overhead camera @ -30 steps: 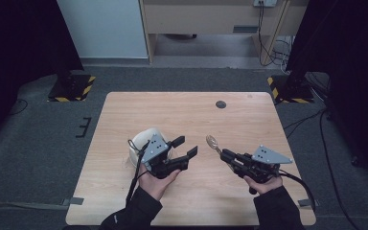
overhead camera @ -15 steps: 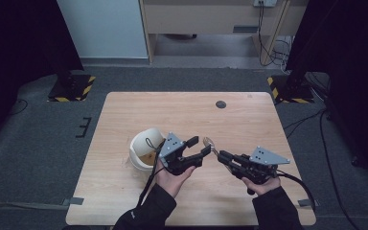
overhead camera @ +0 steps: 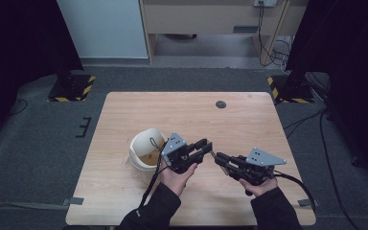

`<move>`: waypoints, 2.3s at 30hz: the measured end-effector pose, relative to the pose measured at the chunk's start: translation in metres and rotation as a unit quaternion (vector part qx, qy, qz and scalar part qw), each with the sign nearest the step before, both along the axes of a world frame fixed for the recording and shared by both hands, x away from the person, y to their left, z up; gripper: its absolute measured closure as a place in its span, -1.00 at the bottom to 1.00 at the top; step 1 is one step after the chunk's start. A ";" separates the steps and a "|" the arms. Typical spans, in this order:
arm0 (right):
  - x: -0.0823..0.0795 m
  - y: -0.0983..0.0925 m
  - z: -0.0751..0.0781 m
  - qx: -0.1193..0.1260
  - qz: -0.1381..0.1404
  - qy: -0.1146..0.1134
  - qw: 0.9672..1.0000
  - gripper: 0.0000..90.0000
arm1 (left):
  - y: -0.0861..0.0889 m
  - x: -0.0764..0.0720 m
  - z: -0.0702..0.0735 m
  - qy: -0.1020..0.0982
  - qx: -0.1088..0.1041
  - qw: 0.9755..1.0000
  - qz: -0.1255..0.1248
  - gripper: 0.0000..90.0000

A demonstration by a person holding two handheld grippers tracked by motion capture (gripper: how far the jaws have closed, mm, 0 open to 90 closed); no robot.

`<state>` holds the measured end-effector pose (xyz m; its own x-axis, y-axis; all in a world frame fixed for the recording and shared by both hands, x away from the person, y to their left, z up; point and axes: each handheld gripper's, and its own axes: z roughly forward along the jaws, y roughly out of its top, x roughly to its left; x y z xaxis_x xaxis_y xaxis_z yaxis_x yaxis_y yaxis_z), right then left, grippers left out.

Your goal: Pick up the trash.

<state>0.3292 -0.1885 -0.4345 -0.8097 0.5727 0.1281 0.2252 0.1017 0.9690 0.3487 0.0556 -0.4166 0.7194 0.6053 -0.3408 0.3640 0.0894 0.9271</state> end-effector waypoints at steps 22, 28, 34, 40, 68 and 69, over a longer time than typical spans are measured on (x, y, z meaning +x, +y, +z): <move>0.011 -0.028 -0.003 -0.005 -0.075 0.000 0.997 0.10 | 0.037 -0.019 0.028 -0.067 0.014 0.998 -0.006 0.82; 0.021 -0.042 -0.020 -0.054 -0.142 0.032 0.988 -0.11 | 0.061 -0.027 0.043 -0.093 0.013 0.996 0.000 0.82; 0.030 -0.066 -0.038 -0.077 -0.207 0.071 0.973 -0.24 | 0.085 -0.035 0.055 -0.122 0.024 0.992 0.010 0.82; 0.040 -0.083 -0.054 -0.102 -0.243 0.100 0.959 -0.30 | 0.113 -0.039 0.066 -0.150 0.019 0.988 0.036 0.82; 0.046 -0.087 -0.061 -0.122 -0.246 0.108 0.955 -0.34 | 0.144 -0.035 0.055 -0.148 0.044 0.986 0.069 0.82; 0.046 -0.087 -0.061 -0.122 -0.246 0.108 0.956 -0.34 | 0.143 -0.036 0.054 -0.148 0.046 0.986 0.069 0.82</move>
